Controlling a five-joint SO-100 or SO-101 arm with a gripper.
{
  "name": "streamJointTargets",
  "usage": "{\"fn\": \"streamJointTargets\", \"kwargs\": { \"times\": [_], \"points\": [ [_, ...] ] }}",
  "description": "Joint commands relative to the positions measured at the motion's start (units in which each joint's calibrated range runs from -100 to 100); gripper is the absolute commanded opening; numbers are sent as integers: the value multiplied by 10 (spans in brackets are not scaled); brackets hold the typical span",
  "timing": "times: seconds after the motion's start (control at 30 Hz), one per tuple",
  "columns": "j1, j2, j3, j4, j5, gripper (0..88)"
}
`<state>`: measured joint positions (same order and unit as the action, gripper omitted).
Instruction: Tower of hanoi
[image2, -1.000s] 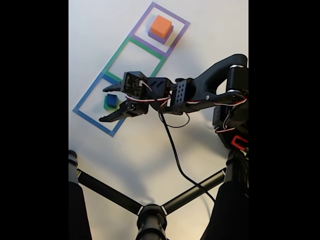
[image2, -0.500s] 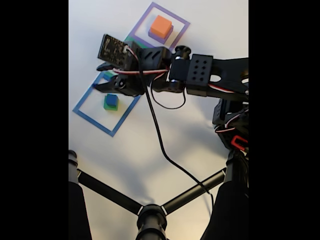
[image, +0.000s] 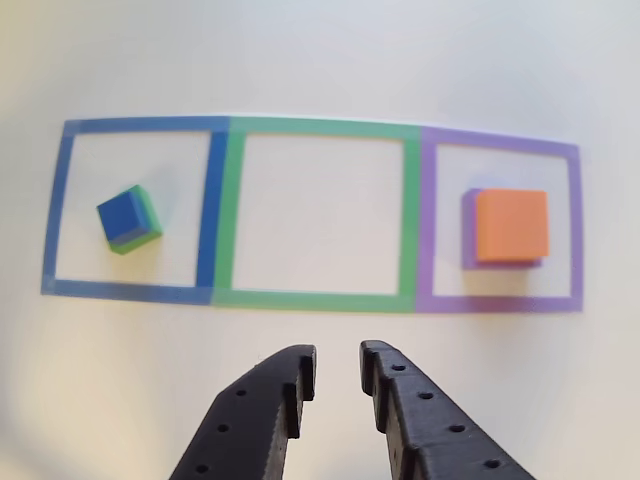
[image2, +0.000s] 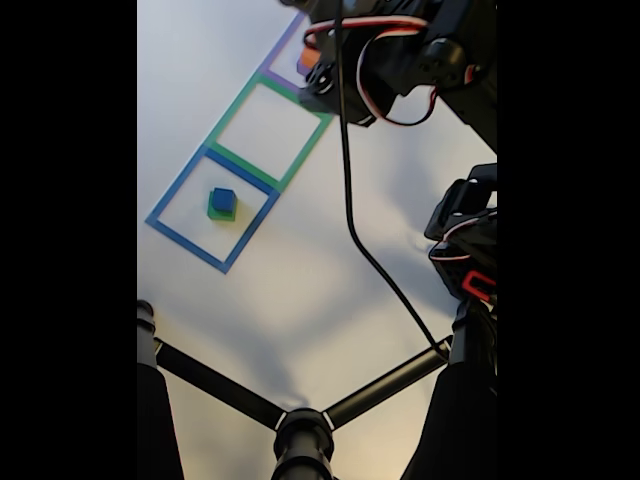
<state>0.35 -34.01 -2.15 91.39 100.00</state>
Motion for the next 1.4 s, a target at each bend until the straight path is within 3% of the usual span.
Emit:
{"fn": "streamJointTargets", "kwargs": {
  "times": [0.0,0.23,0.4,0.5,0.7,1.0,1.37],
  "points": [
    [101,-42,-54,47,0,9],
    [270,-50,-31,33,0,41],
    [355,-55,25,-46,0,260],
    [382,-79,98,-117,0,341],
    [403,-142,276,-257,0,393],
    [415,-165,550,-592,0,501],
    [390,-2,713,-1005,0,552]
  ]
}}
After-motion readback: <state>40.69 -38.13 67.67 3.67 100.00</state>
